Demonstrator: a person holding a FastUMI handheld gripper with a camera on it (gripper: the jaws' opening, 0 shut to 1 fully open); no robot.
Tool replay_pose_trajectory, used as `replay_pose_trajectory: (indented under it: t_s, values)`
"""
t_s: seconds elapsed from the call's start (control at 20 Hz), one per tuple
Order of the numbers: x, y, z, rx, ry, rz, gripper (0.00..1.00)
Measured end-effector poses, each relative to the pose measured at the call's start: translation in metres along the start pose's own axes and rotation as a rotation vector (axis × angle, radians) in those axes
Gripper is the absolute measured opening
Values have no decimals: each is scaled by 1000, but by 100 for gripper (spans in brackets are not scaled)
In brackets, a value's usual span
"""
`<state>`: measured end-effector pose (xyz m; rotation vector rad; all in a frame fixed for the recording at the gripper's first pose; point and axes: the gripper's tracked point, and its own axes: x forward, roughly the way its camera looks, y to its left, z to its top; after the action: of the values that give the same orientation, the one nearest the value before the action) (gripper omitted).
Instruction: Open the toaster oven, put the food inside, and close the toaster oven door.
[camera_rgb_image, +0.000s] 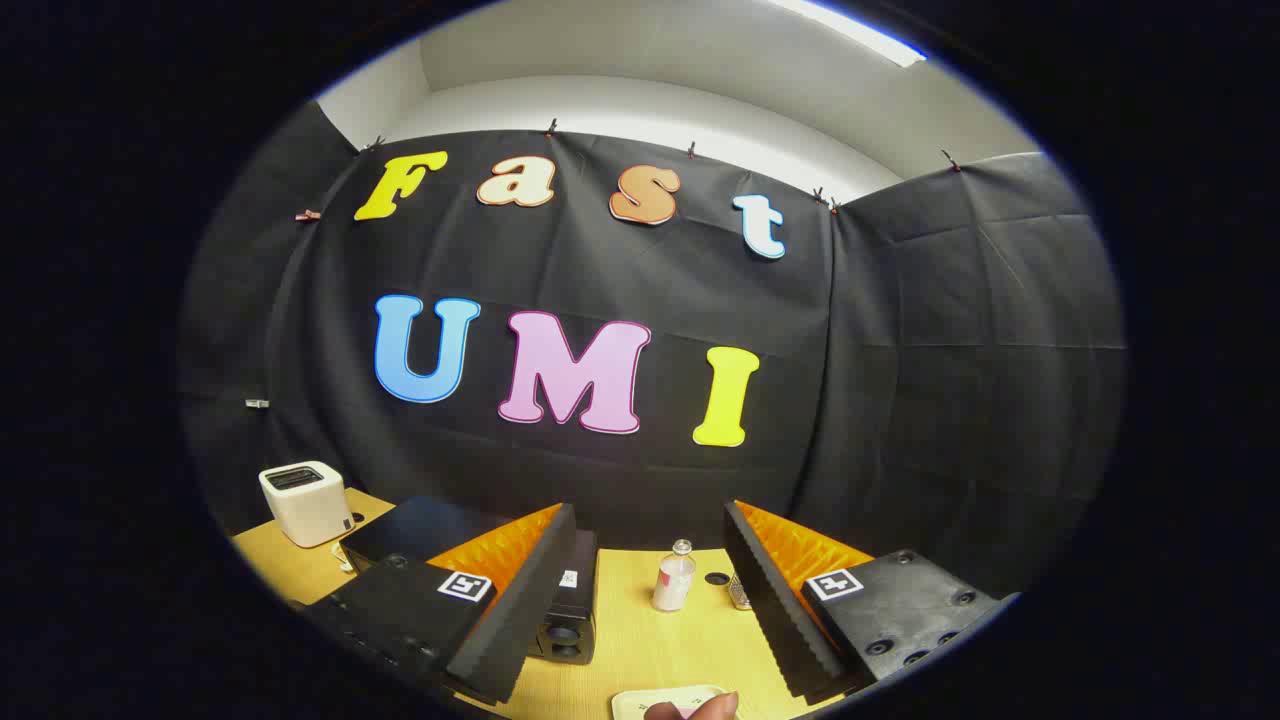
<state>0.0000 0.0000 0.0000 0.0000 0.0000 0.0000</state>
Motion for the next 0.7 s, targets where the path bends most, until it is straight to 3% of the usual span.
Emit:
replay_pose_trajectory:
  t_s: [0.7]
  values:
    - [-11,14,1,3,-1,12,97]
